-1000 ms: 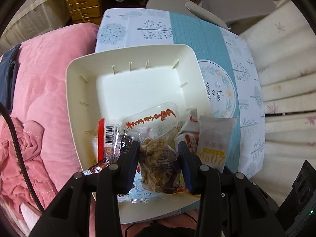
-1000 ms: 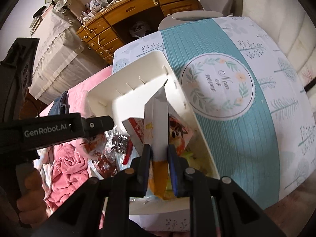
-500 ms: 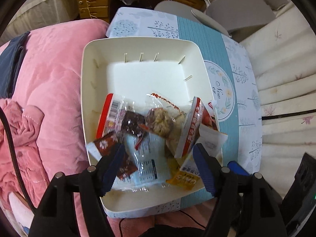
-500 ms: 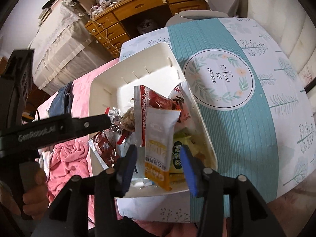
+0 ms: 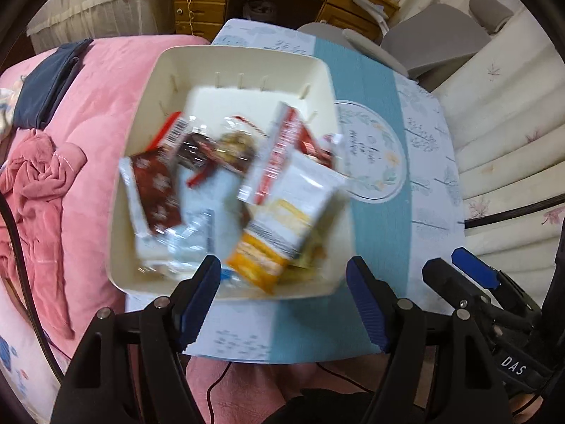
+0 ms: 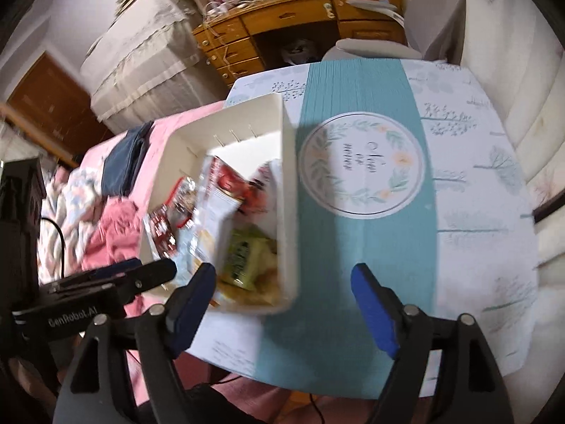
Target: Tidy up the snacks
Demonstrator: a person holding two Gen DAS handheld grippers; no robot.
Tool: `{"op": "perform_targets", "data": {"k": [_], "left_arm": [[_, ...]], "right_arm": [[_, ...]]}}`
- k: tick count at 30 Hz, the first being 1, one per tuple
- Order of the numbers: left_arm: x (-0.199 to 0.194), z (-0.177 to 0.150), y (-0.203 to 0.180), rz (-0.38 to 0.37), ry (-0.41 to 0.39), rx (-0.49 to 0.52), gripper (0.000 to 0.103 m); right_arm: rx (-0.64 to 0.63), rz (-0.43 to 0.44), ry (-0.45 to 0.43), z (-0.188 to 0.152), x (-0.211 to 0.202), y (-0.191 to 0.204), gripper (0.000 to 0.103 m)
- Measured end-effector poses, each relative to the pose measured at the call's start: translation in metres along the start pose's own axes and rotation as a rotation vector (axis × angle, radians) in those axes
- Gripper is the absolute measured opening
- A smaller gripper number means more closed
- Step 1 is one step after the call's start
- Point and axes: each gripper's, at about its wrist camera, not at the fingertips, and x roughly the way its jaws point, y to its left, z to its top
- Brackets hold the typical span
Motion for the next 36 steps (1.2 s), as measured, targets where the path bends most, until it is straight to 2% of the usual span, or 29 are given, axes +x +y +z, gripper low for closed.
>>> {"op": "perform_targets", "data": {"k": [5,8,11,13,16,19,23,27,29,32,36], "left_arm": [[-0.004,-0.024,-0.049,-0.008,-0.055,0.003,0.072],[-0.006,-0.031,-0.077,0.013,-0.066,0.036,0.073],[-0.013,-0.034,-0.104,0.036,-0.081,0.093,0.083],[-0.019,-0.033,-0.116,0.039,-0.082,0.120,0.083],[-0.034,-0.031,-0.133,0.020,-0.103,0.156,0.091],[-0.050,-0.030,-0.145,0.017,-0.130,0.179,0.092],[-0.072,-0.026,-0.152,0.017,-0.174,0.200,0.092],[-0.095,-0.029,-0.157,0.017,-0.216,0.242,0.093],[-0.104,-0.031,-0.156,0.023,-0.237,0.248,0.097],[-0.116,-0.031,-0.149,0.042,-0.279,0.239,0.102],[-0.123,-0.029,-0.136,0.065,-0.302,0.205,0.102]], "right_arm": [[-0.050,-0.009,0.009,-0.010,-0.022,-0.043,0.084],[-0.047,-0.014,0.011,-0.017,-0.035,-0.065,0.086],[-0.018,-0.029,-0.002,-0.021,-0.050,-0.087,0.089],[-0.011,-0.042,-0.011,-0.023,-0.059,-0.095,0.090],[0.015,-0.053,-0.025,-0.024,-0.075,-0.107,0.095],[0.062,-0.058,0.004,-0.024,-0.087,-0.113,0.096],[0.081,-0.017,-0.024,-0.022,-0.112,-0.108,0.098],[0.078,-0.047,-0.075,-0.023,-0.140,-0.094,0.101],[0.089,-0.057,-0.107,-0.025,-0.153,-0.087,0.103],[0.108,-0.056,-0.156,-0.028,-0.165,-0.078,0.103],[0.074,-0.078,-0.186,-0.031,-0.169,-0.062,0.103]]}}
